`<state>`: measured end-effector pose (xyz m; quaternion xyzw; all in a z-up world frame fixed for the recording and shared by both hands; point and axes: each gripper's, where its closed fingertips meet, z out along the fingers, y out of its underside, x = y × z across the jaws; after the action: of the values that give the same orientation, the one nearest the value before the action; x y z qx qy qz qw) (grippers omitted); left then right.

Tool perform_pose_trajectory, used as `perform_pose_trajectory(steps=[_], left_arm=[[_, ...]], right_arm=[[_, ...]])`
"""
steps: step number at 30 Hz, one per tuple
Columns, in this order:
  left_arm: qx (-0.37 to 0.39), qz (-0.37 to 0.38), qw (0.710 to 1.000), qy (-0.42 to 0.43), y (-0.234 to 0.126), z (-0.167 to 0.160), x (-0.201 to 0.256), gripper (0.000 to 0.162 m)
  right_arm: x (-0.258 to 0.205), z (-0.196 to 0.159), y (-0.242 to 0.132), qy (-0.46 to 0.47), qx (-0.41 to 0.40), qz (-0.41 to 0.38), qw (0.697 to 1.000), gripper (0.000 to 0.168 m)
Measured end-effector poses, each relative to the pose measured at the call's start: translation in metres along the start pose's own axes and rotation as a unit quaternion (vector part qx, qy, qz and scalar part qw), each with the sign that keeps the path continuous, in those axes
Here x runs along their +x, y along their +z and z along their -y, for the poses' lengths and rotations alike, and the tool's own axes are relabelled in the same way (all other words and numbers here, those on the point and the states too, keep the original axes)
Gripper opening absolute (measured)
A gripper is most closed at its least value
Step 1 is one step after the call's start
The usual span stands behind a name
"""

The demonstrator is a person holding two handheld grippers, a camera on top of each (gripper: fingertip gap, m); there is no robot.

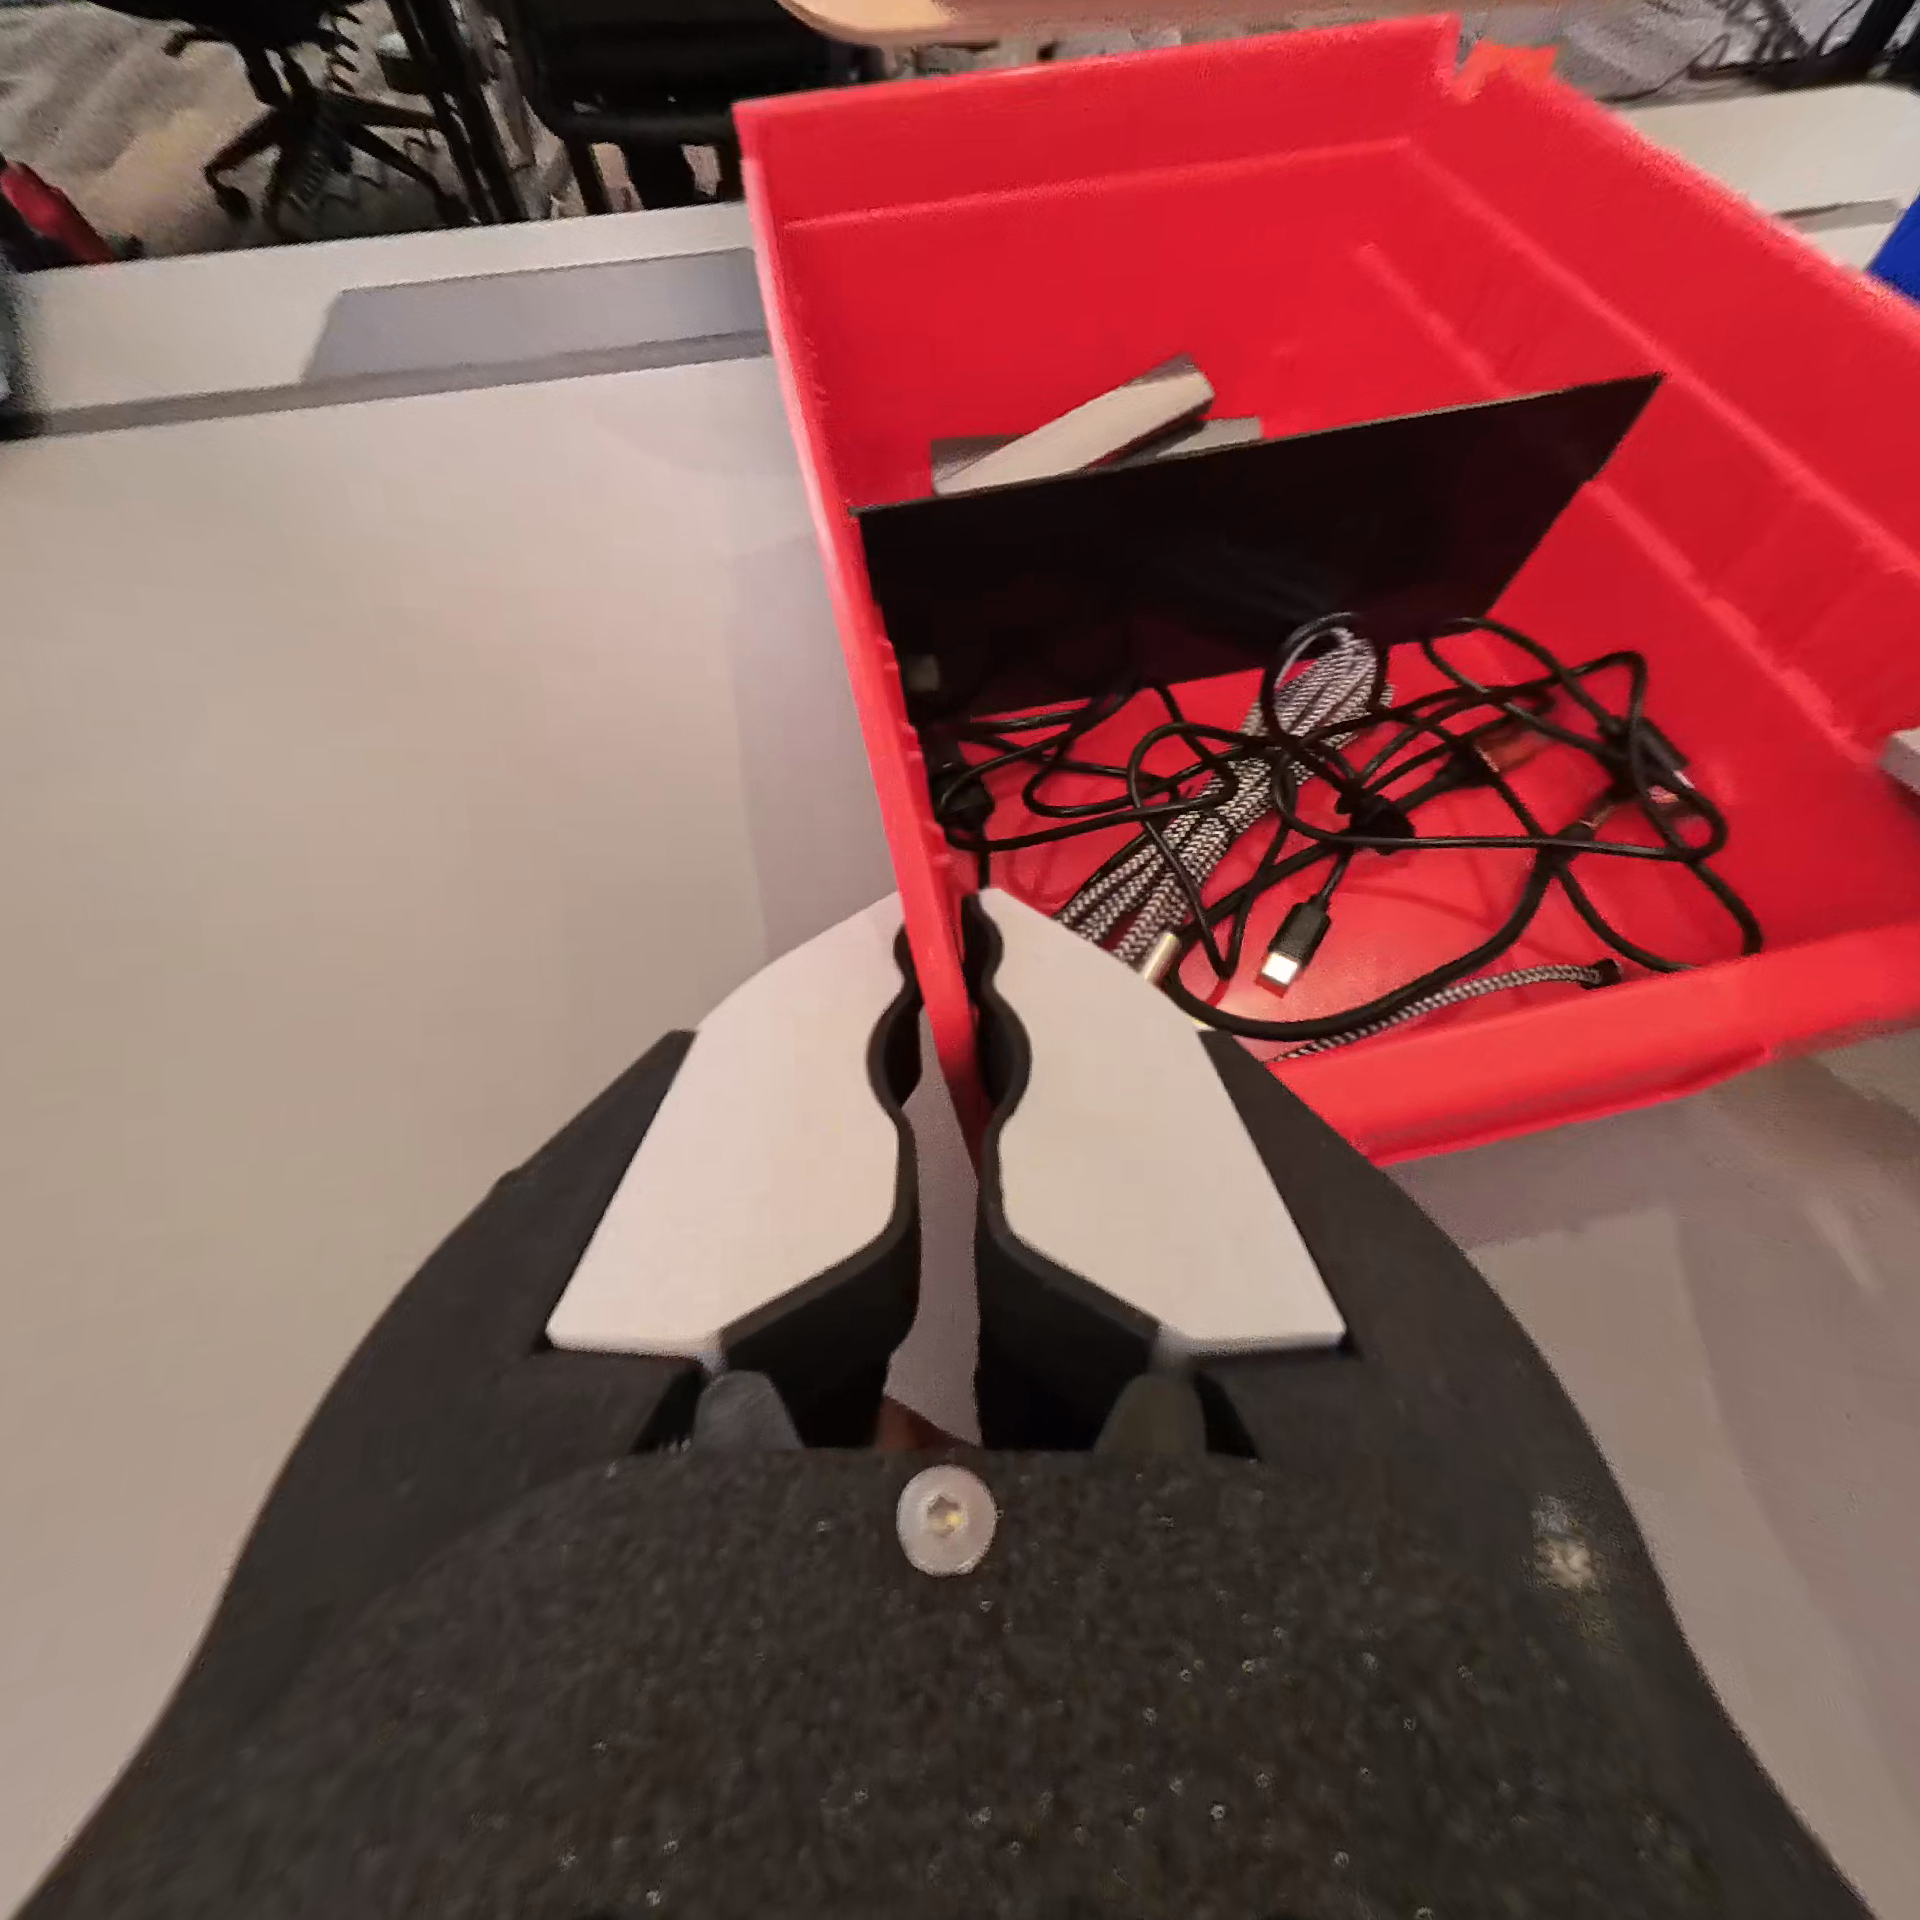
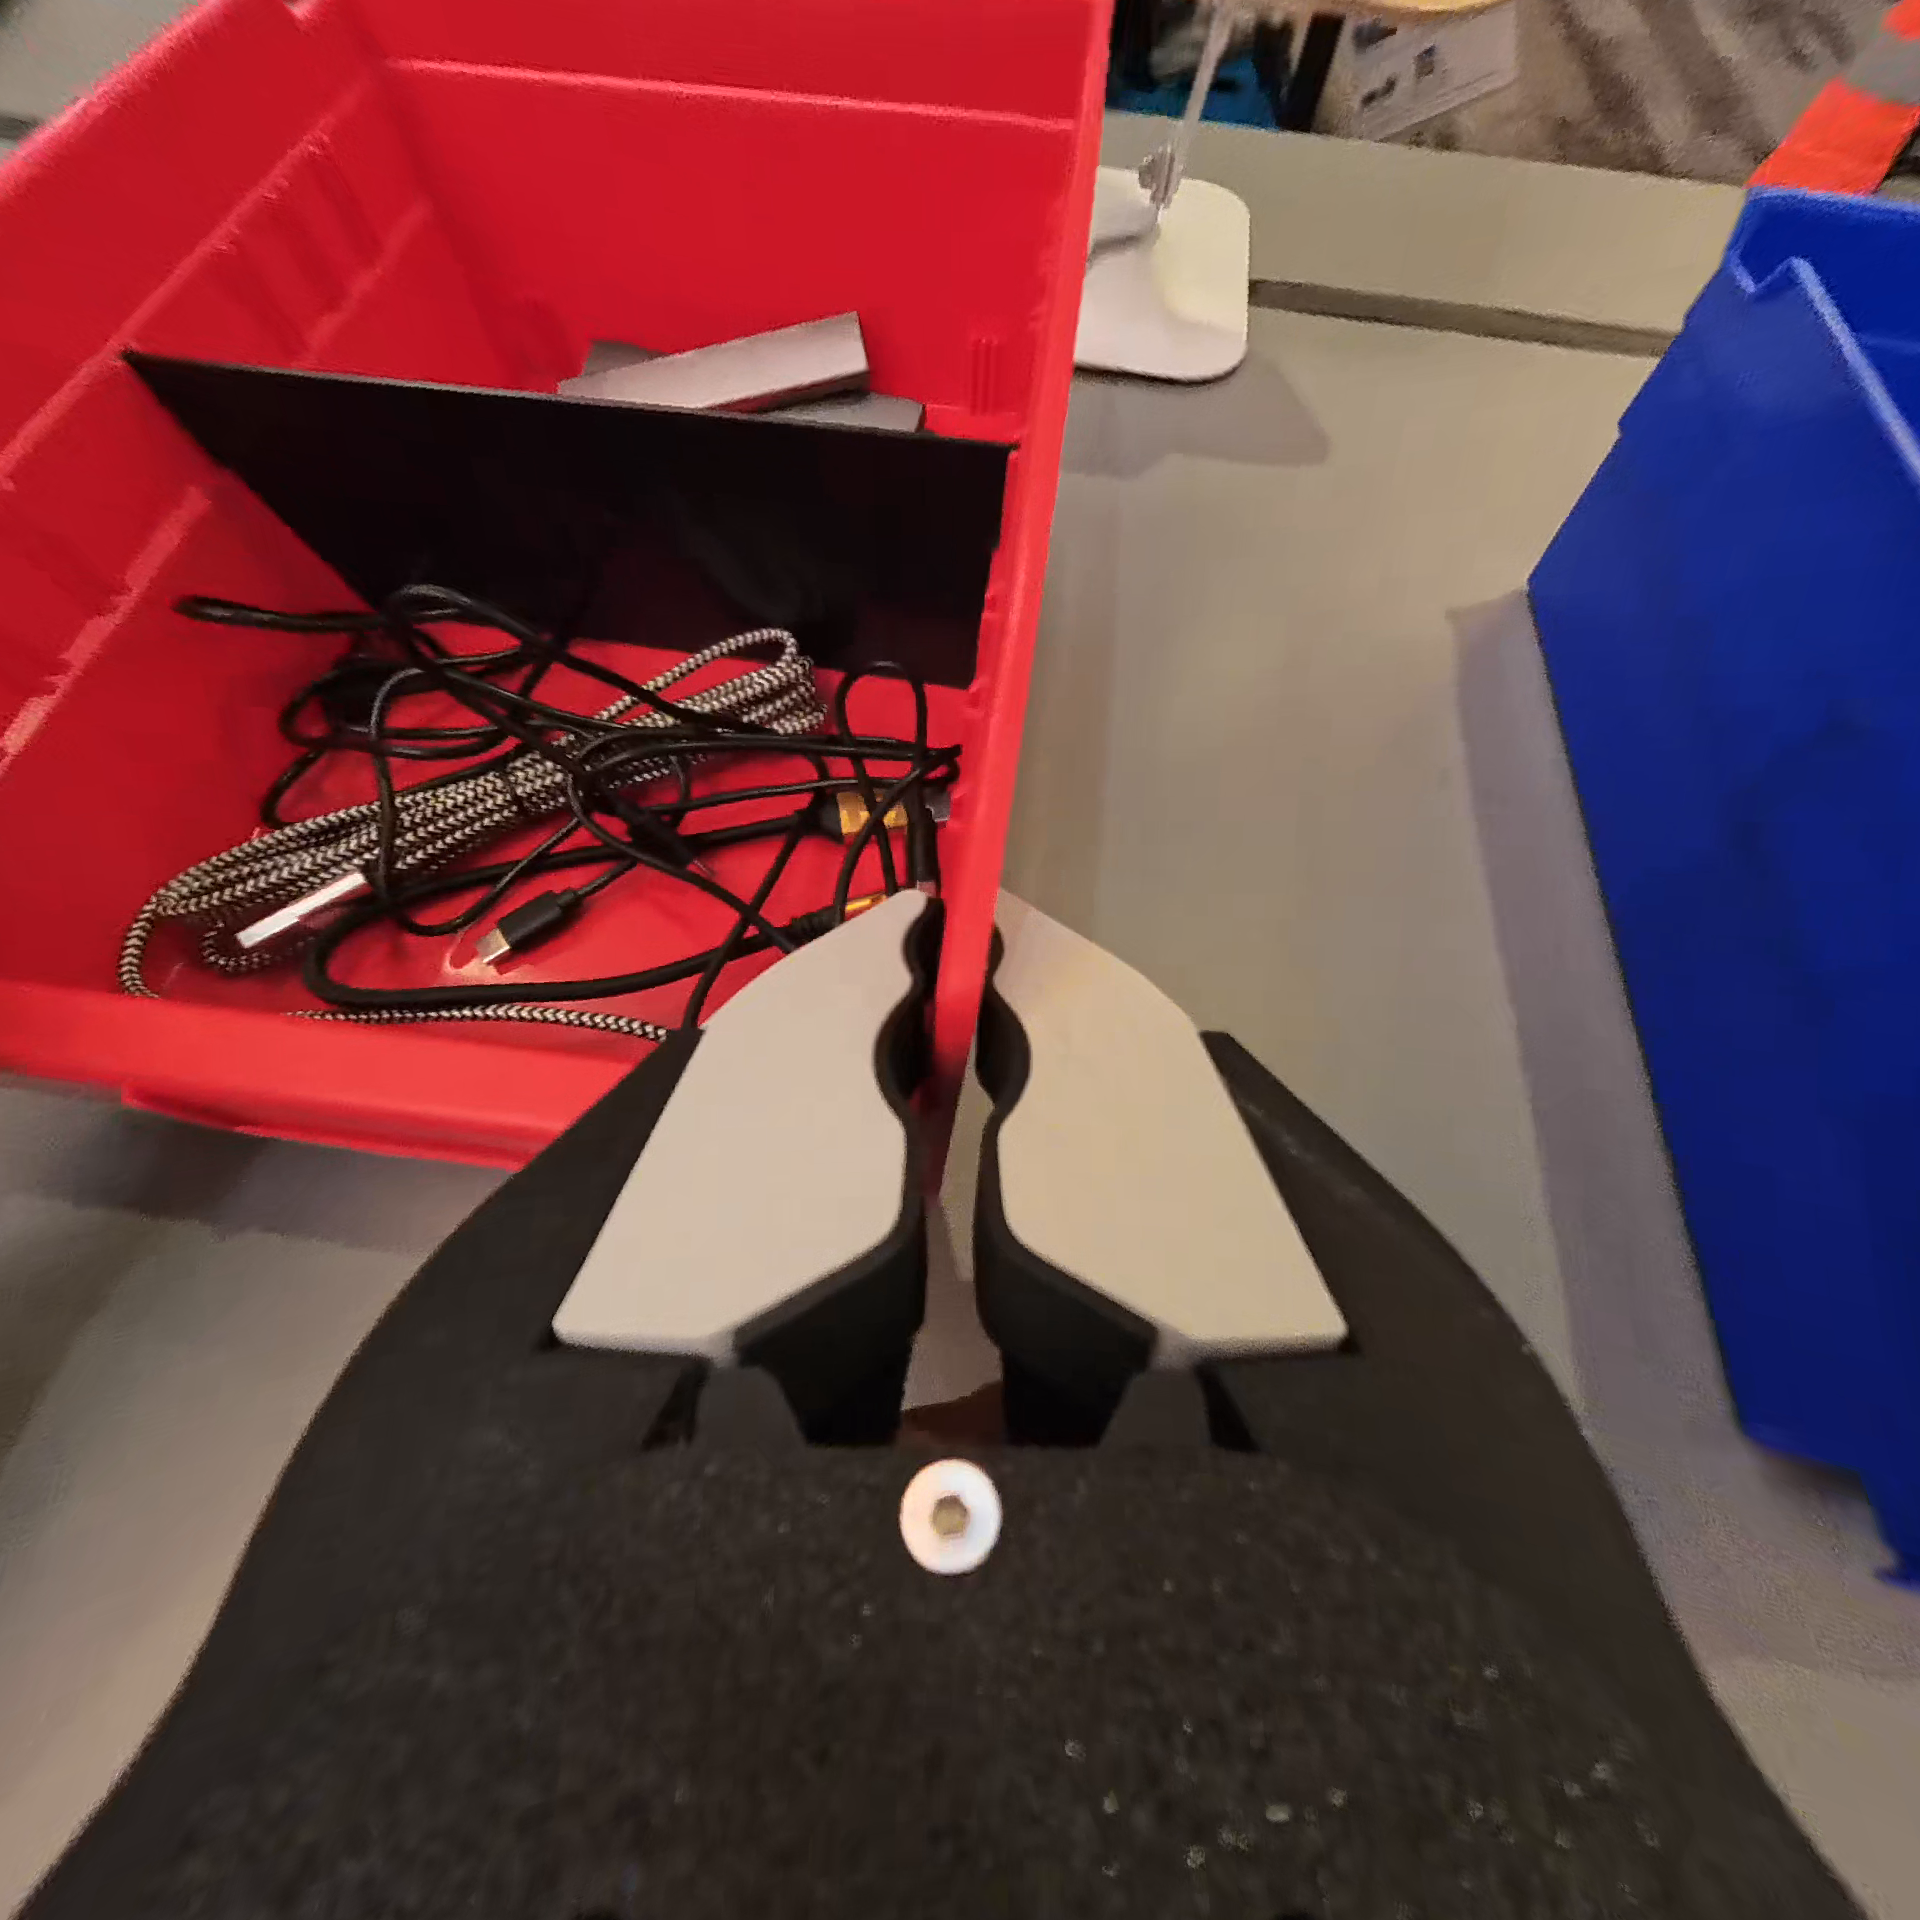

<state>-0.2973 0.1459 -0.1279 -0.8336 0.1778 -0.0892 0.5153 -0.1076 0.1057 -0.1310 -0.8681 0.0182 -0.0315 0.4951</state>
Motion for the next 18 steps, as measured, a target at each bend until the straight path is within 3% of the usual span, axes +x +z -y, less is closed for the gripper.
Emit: perform_pose_trajectory(steps=[6,12,18], left_arm=[[0.019,0.053,0.998,0.022,-0.031,0.004,-0.089,0.004],[-0.001,0.097,0.995,0.039,-0.040,-0.014,-0.188,0.005],[-0.022,0.074,0.997,0.011,-0.041,-0.029,-0.221,0.005]], right_arm=[[-0.089,0.022,-0.006,-0.005,0.050,0.033,0.998,0.005],[-0.190,0.025,0.011,-0.022,0.023,0.087,0.996,0.010],[-0.227,0.020,0.026,-0.002,0.002,0.118,0.993,0.012]])
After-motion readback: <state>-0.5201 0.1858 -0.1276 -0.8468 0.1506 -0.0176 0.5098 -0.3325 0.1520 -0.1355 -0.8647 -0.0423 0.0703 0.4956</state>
